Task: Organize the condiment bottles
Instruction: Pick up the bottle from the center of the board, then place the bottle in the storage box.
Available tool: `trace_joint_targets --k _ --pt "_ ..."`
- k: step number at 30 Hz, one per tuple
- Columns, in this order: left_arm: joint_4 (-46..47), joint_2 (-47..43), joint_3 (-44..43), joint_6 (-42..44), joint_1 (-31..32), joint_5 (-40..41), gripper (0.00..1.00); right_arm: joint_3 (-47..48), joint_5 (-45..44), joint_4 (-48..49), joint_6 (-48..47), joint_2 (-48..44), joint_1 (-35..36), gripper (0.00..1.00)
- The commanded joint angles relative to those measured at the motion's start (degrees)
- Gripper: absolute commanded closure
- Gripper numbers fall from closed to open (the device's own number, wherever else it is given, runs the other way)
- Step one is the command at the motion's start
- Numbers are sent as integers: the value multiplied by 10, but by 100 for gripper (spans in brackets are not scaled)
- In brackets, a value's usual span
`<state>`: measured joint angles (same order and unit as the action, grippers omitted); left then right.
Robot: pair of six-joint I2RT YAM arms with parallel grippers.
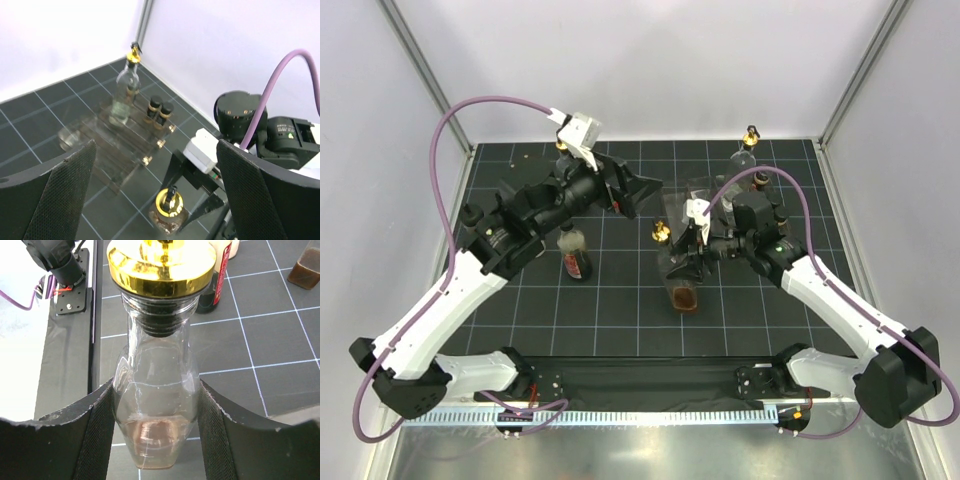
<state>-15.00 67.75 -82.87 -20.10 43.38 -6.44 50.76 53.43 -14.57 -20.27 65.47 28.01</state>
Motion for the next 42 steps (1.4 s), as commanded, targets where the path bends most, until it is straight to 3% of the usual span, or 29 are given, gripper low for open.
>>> trace_joint_targets --k 1,16,28,42 --pt "-5 -9 -40 30 -4 20 0 3 10 24 -19 -26 -2 96" --pt "-42 -29 -63 95 -7 107 0 1 -3 -23 -58 -40 -8 96" --pt "-45 -80 -8 140 -8 183 0 10 -11 -66 -66 -69 -46 96" --pt "-36 -158 140 172 -7 232 0 54 -35 -94 -45 -114 -204 96"
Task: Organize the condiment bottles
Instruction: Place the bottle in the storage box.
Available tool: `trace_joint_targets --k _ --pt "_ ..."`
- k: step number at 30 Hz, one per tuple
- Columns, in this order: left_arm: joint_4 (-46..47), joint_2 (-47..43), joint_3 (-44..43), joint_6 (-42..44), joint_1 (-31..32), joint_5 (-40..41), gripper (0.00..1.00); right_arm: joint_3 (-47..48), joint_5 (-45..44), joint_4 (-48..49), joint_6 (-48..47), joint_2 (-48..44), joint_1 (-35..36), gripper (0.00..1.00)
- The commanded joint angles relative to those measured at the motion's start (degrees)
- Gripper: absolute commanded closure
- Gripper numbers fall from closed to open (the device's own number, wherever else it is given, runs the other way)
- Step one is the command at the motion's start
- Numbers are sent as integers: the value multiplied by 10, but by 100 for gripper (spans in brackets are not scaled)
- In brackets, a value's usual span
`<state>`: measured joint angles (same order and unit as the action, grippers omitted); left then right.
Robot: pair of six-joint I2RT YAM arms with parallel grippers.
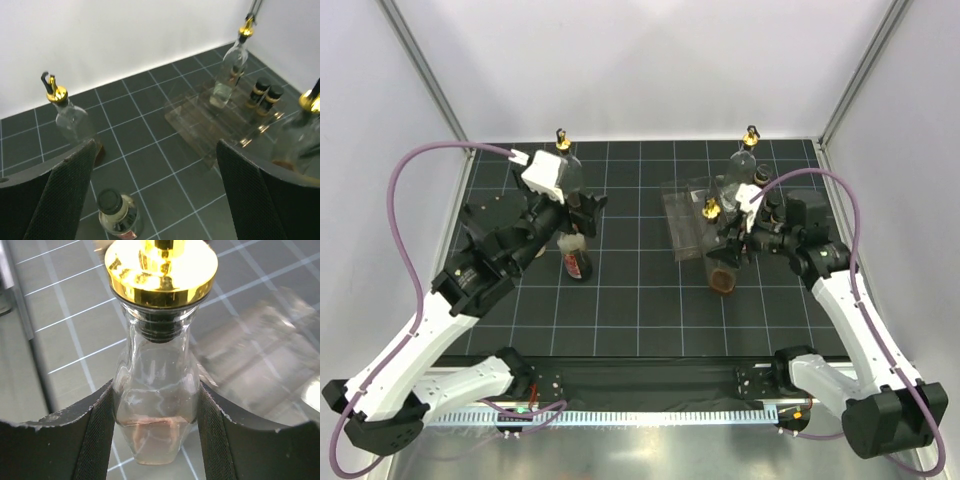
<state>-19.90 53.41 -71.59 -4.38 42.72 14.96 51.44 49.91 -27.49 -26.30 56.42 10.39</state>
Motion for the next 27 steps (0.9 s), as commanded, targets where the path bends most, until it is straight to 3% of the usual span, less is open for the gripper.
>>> trace_joint_targets --k 1,17,27 --pt "18 -19 45 16 -2 20 0 50 -9 42 20 -25 -36 96" --pt "86 -22 139 61 -3 25 0 108 -110 209 93 60 -115 96" --pt "95 -35 157 61 -2 29 0 77 -112 387 113 127 -133 96"
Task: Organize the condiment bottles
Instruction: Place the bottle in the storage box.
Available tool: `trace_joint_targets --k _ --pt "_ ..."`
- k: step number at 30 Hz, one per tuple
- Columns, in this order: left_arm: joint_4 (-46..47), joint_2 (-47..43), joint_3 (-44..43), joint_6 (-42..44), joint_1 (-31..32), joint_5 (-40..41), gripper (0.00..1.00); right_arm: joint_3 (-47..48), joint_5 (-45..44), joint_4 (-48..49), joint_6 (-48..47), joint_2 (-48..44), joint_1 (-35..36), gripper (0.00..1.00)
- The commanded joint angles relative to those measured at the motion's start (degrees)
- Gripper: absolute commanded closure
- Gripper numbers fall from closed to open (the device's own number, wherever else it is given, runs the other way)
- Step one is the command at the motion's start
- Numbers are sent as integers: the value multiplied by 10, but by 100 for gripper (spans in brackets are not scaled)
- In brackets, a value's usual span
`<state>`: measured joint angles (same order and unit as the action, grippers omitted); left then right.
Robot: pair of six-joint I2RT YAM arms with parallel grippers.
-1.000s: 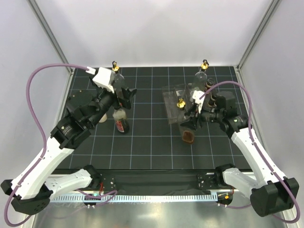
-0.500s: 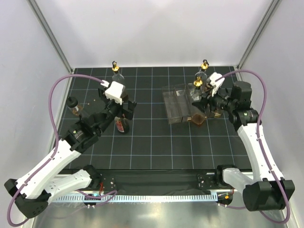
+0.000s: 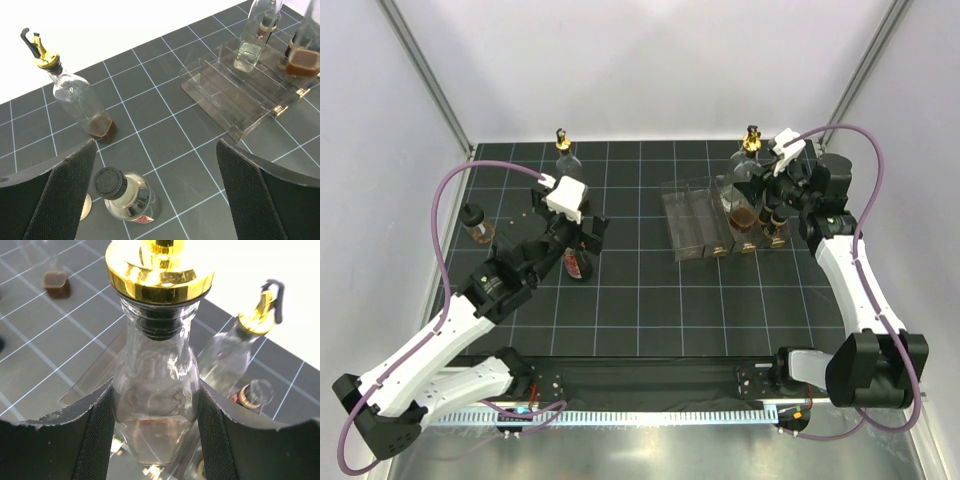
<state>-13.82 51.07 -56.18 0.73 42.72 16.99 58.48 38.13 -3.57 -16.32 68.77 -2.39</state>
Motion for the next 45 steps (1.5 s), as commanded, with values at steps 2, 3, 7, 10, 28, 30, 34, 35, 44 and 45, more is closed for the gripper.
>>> trace_joint_targets --k 2,3,7,10,28,30,34,35,44,45 --pt "35 -11 5 9 -4 9 0 0 9 168 15 21 -6 96" --pt "35 -10 5 8 -3 8 0 -1 9 181 15 26 -6 96" --pt "36 -7 6 8 -5 5 0 -18 9 220 18 44 -6 96" --pt "36 -6 9 8 -7 4 0 -32 6 248 17 54 -6 96" --pt "43 -3 17 4 -17 -9 0 -97 -46 383 22 100 -9 96" --pt "44 -3 17 3 -18 -11 0 -102 -56 400 28 107 -9 96" --pt "45 1 18 2 -20 -14 0 -116 -76 450 53 125 -10 96" --pt "45 2 18 2 -20 -15 0 -120 -79 461 60 132 -9 96" --pt "47 6 18 1 -27 -19 0 -141 -125 542 83 163 -8 96" --pt "46 7 18 1 -28 -19 0 -143 -132 550 85 167 -7 96"
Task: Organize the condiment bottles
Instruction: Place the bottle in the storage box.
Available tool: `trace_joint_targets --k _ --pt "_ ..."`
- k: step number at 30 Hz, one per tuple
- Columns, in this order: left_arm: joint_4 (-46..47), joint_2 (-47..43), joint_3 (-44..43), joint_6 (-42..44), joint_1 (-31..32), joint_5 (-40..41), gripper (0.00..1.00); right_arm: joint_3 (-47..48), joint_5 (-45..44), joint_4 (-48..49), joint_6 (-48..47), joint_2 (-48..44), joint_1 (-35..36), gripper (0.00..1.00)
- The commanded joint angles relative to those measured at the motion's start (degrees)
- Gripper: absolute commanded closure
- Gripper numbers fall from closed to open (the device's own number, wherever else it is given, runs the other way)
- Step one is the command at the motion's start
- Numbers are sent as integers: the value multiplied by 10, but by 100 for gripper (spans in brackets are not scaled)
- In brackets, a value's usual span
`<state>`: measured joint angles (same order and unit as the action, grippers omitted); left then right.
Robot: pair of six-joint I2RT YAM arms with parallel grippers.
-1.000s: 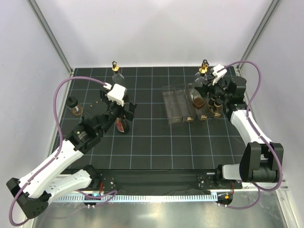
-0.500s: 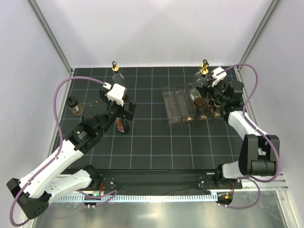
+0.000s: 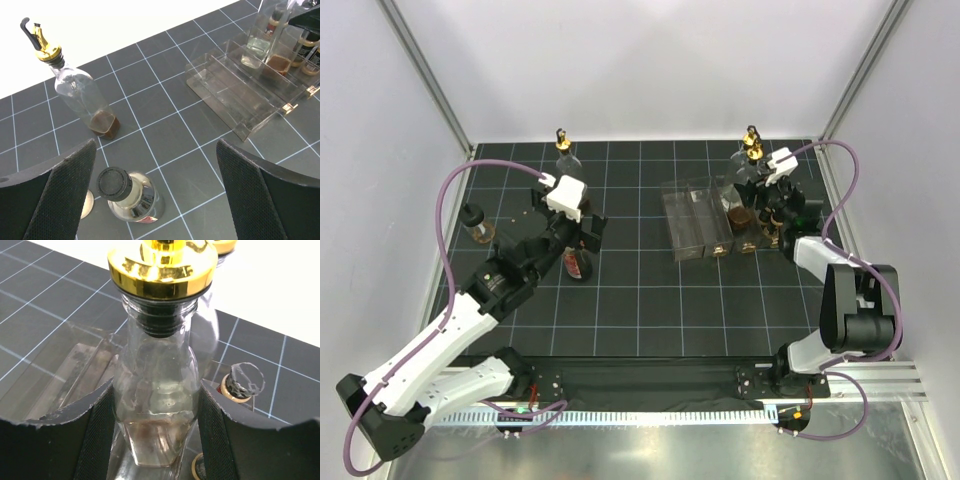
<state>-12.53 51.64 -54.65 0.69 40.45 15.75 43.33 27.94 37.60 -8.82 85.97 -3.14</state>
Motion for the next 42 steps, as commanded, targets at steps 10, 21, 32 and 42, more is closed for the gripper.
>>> trace_joint_targets --k 10,21,32,42 --pt "35 9 2 -1 -16 -17 0 -8 -53 202 19 27 8 96" --pt "36 10 3 -4 -20 -26 1 -37 -57 205 -3 28 13 82" --pt "37 7 4 -5 -24 -37 0 -50 -55 151 -36 -15 13 14" --pt "32 11 -15 -51 -43 -47 0 -56 -21 -8 -106 -120 13 0"
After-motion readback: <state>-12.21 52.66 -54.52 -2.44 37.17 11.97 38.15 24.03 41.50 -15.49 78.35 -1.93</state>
